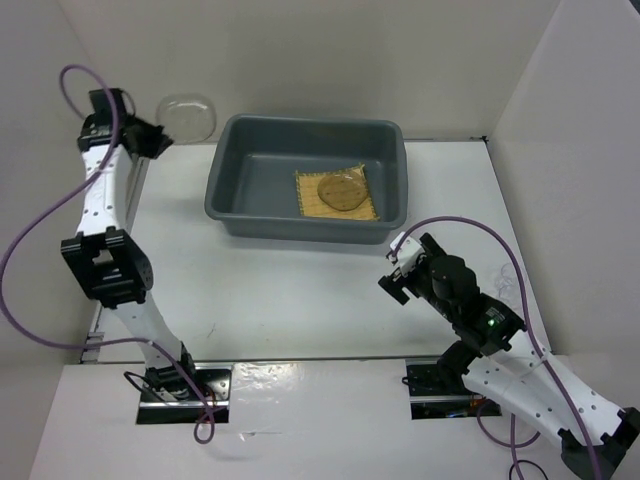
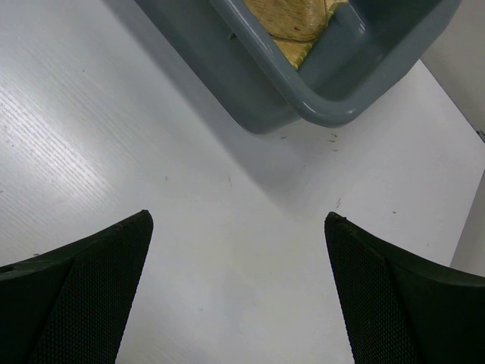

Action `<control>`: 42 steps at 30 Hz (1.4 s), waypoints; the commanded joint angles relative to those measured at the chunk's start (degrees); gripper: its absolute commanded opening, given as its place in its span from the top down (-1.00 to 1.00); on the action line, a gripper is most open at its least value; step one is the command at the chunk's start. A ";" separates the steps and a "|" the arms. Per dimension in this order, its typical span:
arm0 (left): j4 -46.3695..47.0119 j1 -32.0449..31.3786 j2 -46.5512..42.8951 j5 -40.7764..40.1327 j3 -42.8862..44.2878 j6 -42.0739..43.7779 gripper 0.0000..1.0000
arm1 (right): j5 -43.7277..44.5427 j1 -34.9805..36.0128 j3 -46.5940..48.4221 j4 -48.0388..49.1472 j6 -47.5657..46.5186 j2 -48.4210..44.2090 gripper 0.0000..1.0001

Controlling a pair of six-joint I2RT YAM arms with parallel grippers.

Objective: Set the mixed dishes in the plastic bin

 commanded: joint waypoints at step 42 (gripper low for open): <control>-15.86 -33.15 63.25 22.61 70.14 5.53 0.63 | 2.78 0.68 -0.07 2.62 1.20 0.75 -0.97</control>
